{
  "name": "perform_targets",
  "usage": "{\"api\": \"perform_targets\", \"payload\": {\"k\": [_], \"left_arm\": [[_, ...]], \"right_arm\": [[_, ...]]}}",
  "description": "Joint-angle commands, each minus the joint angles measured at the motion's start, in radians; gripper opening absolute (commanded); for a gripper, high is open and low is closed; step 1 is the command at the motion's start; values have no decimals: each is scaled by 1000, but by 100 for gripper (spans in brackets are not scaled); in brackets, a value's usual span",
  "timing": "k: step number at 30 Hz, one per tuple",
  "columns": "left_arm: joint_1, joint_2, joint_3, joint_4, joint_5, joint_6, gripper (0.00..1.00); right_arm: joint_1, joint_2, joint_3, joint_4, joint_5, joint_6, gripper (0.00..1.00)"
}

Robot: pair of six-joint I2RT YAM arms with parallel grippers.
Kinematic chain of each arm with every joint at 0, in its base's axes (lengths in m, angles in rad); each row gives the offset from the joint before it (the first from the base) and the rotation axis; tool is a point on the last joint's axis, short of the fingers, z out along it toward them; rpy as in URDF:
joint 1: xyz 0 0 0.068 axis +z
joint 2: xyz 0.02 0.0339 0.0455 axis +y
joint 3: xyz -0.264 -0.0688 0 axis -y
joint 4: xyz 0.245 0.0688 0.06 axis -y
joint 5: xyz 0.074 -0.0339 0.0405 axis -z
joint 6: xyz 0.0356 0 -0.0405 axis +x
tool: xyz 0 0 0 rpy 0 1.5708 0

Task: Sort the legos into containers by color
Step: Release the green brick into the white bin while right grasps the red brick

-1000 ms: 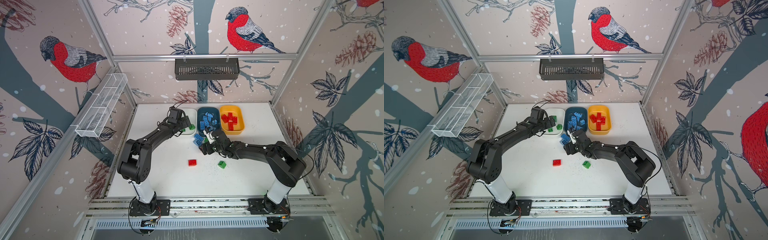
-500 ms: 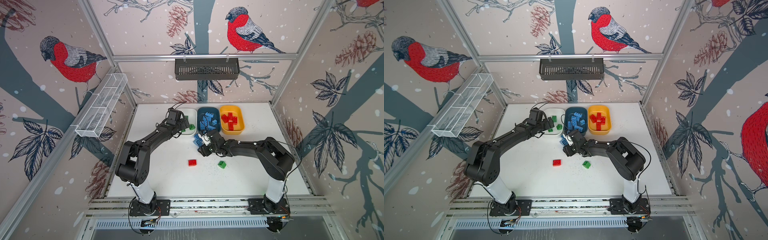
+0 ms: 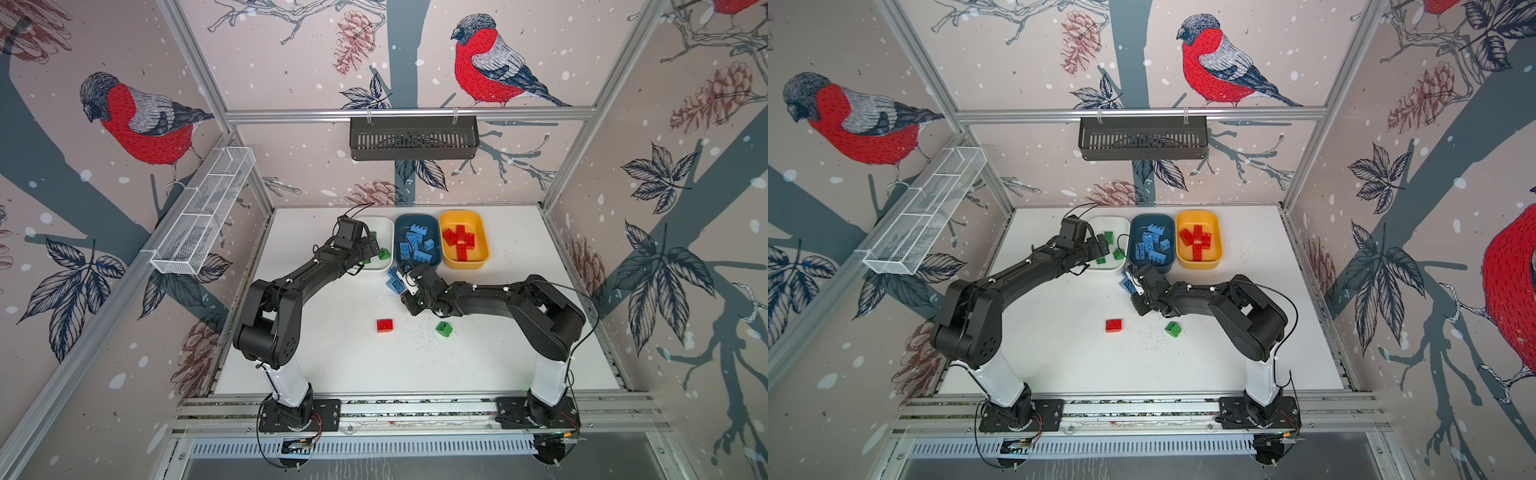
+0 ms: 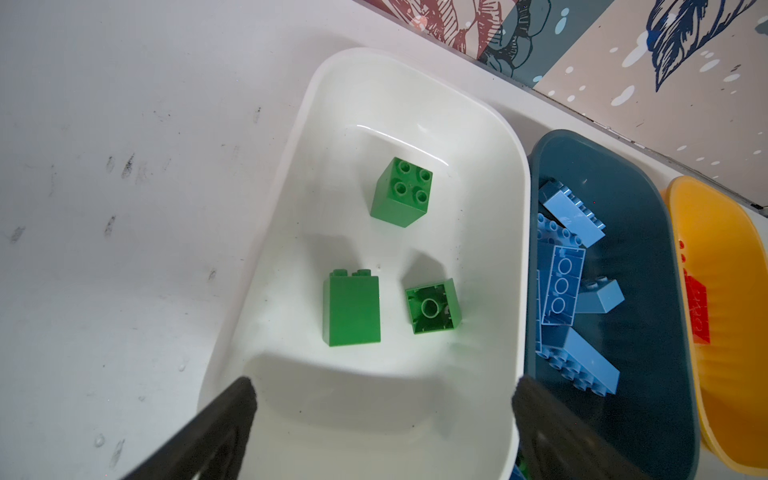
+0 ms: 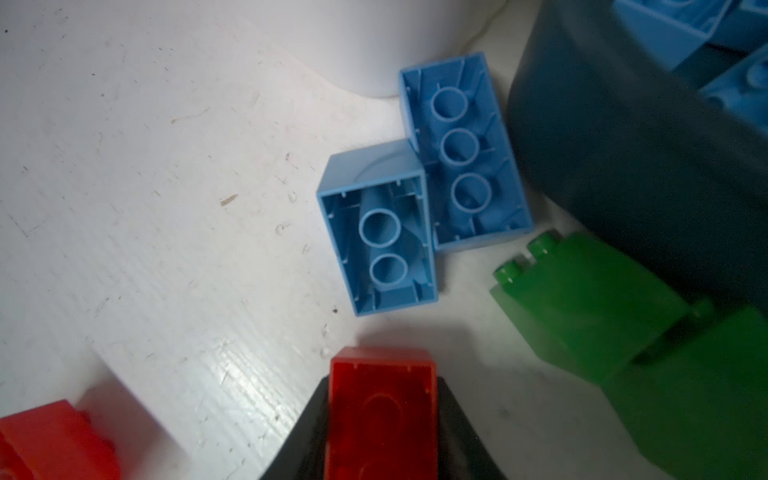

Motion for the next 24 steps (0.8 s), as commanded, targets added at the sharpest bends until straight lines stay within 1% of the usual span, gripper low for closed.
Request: {"api": "perform_targets", "payload": {"k": [1, 6, 9, 13, 17, 20, 24], "left_arm": [[1, -11, 0, 14, 11, 32, 97], [-6, -49, -34, 35, 16, 20, 97], [-34, -82, -63, 46, 10, 9, 97], [-112, -121, -83, 18, -70, 10, 97], [-190, -132, -92, -26, -129, 9, 97], [-246, -125, -89, -63, -165, 10, 97], [-293, -104, -91, -105, -185, -9, 97]], "right_arm": [[2, -36, -9, 9, 32, -1, 35], [-32, -137, -40, 36, 32, 12, 34], [-90, -198, -34, 26, 37, 50, 34], [-201, -251, -29, 18, 49, 133, 34], [-302, -247, 4, -11, 95, 220, 34], [-355, -222, 32, -24, 128, 258, 34], [-404, -178, 80, -42, 148, 294, 34]]}}
